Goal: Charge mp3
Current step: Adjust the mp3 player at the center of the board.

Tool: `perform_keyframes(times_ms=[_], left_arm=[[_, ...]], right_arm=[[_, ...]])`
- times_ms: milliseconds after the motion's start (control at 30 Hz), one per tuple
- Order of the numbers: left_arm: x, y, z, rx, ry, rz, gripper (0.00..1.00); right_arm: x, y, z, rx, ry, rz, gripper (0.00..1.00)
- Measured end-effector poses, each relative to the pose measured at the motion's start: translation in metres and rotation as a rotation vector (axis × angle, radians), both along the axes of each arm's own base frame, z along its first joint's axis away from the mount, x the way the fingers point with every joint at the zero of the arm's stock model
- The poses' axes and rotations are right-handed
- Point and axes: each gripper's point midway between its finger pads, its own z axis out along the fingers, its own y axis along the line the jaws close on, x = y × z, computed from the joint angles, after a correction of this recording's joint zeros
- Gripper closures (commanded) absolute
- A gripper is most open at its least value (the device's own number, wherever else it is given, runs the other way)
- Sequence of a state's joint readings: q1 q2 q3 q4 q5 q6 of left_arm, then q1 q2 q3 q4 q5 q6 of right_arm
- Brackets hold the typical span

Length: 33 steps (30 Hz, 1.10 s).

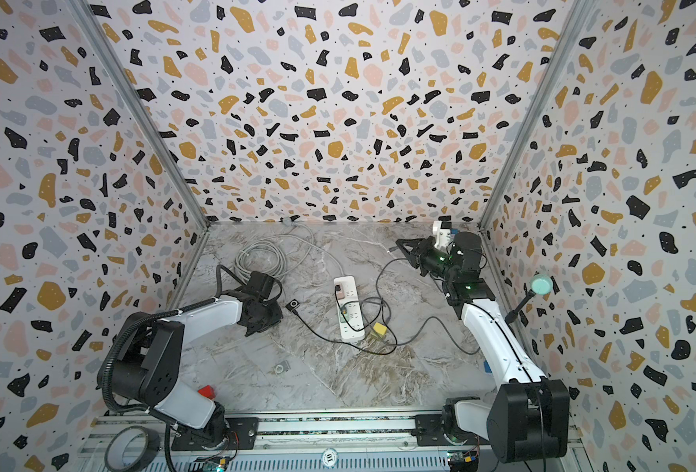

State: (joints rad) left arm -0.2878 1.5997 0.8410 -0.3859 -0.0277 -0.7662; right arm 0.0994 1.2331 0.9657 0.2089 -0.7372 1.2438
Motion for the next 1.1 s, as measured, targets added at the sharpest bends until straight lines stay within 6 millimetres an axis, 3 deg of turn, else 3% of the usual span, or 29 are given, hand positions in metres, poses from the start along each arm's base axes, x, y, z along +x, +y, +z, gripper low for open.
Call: perform_keyframes(times_ms=[300, 600, 1100], left_arm=[[0.020, 0.017, 0.009, 0.110, -0.008, -0.009, 0.56], [0.024, 0.038, 0.008, 0.171, 0.006, 0.010, 0.49], [0.062, 0.026, 0.003, 0.130, -0.034, 0.014, 0.43]], right_arm=[[0.000, -0.001, 0.000, 0.000, 0.000, -0.002, 1.00], [-0.002, 0.000, 0.002, 0.001, -0.006, 0.002, 1.00], [-0.002, 0.000, 0.003, 0.002, -0.009, 0.003, 1.00]])
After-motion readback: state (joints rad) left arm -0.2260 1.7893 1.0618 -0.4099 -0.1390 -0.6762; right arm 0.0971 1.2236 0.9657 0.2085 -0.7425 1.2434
